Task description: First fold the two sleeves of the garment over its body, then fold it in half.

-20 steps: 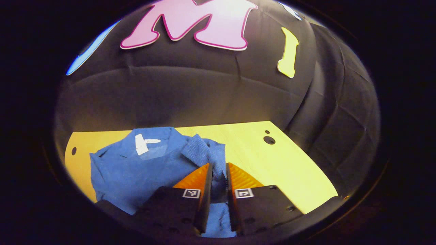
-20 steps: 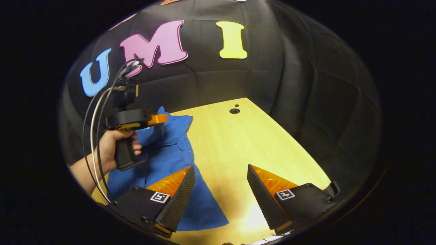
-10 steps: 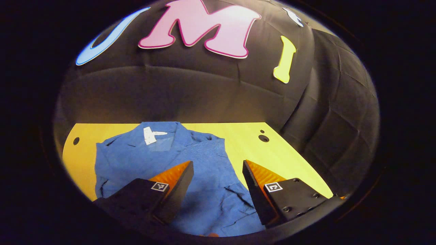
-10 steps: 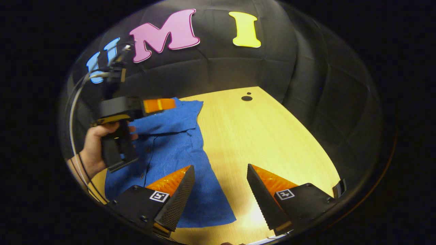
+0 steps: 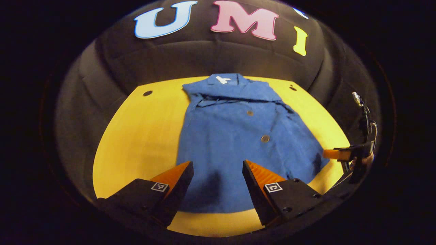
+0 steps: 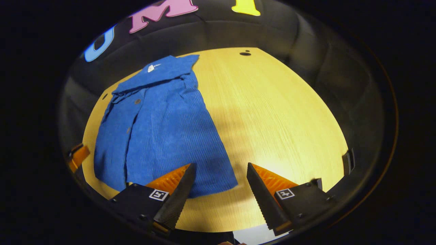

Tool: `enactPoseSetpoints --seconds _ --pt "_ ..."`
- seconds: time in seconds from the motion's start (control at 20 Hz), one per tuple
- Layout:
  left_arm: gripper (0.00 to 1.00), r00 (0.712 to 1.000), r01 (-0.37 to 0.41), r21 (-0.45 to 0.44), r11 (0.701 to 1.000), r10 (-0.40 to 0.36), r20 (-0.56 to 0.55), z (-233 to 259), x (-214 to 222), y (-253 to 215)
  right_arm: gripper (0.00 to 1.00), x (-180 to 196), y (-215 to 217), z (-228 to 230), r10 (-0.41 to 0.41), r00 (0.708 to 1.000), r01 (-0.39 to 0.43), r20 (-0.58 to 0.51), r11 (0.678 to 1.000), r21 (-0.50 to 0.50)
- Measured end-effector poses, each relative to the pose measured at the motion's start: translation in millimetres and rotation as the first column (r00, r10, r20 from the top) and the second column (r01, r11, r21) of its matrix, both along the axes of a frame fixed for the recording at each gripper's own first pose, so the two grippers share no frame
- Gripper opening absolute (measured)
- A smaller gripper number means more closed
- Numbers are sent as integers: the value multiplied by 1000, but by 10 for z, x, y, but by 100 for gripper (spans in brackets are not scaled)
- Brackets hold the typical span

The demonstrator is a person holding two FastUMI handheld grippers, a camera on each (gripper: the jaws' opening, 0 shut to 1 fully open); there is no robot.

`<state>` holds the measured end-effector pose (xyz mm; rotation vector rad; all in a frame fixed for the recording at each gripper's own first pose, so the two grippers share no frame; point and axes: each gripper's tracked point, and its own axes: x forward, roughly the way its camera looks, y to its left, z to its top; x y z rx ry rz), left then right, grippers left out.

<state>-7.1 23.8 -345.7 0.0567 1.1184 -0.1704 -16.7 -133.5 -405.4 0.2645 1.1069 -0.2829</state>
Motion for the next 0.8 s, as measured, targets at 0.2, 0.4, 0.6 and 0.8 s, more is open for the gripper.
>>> enactPoseSetpoints --seconds 0.2,0.4,0.6,0.8 --pt "85 993 -39 67 997 46 -109 -308 -429 367 98 -12 0 -99 -7 1000 7 -26 1000 -3" --pt "85 987 -23 45 999 30 -155 -468 -544 284 99 -36 38 -137 10 999 -10 -48 1000 5" --pt "83 990 -28 38 999 33 -141 -468 -522 279 98 -39 43 -143 17 999 -16 -48 1000 3" --pt "78 989 -27 29 999 31 -144 -482 -515 224 65 10 169 -145 43 997 -42 -58 999 15"
